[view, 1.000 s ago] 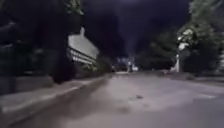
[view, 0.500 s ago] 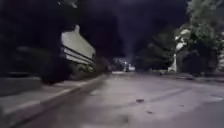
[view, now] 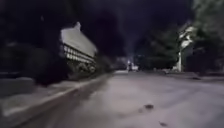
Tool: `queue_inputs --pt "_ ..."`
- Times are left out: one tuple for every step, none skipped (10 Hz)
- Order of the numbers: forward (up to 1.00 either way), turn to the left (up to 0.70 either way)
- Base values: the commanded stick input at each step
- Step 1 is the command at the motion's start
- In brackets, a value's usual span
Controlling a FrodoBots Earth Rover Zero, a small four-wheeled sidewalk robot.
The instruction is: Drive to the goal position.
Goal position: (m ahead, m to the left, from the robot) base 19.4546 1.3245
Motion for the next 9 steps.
queue_inputs --pt "0.7 0.0" --pt "0.7 0.0" --pt "0.7 0.0" --pt "0.7 0.0" --pt "0.7 0.0" --pt "0.7 -0.15" --pt "0.7 -0.35" --pt "0.7 -0.35" --pt "0.7 -0.35"
